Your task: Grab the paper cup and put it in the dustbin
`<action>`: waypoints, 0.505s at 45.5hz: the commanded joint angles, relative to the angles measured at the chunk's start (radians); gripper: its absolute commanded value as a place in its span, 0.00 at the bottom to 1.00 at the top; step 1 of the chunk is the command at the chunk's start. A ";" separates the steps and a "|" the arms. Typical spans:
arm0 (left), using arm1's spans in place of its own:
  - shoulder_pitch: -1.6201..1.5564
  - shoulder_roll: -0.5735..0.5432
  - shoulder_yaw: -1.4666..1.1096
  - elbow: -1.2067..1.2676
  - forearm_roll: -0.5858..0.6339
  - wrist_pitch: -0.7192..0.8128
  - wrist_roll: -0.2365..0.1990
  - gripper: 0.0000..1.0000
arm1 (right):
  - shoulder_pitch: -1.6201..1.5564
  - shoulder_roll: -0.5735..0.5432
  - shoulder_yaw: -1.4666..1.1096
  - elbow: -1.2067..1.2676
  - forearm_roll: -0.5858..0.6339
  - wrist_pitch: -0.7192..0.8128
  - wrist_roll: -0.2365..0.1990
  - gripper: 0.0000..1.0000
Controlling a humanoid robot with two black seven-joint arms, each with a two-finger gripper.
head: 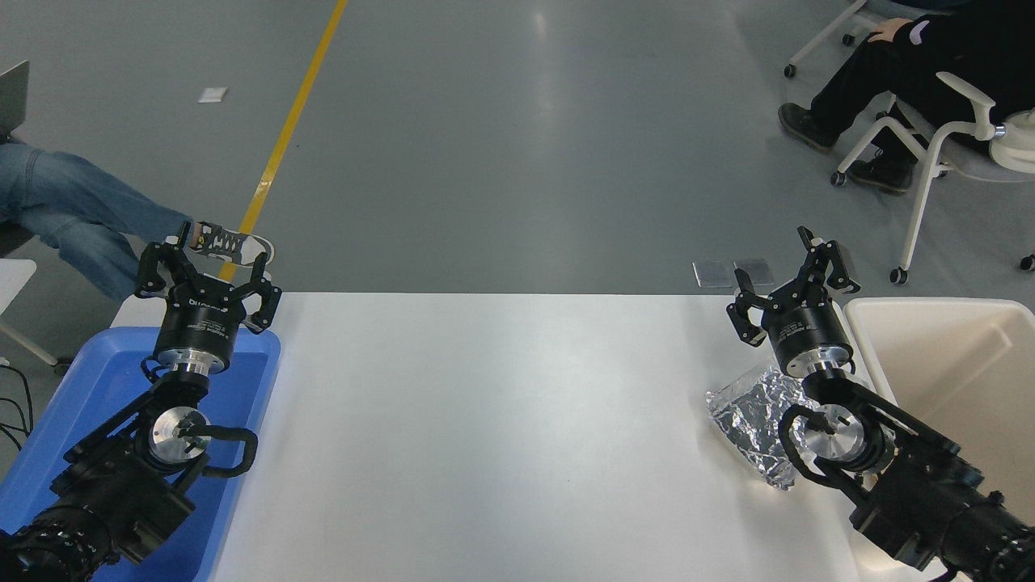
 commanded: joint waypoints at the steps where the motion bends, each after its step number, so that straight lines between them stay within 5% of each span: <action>1: 0.000 0.000 0.005 0.000 0.000 0.000 -0.003 0.99 | -0.007 -0.007 0.003 0.000 0.003 0.001 0.000 1.00; 23: 0.000 0.000 0.001 0.000 -0.002 0.000 -0.002 0.99 | -0.006 -0.019 0.004 -0.003 0.006 0.006 0.001 1.00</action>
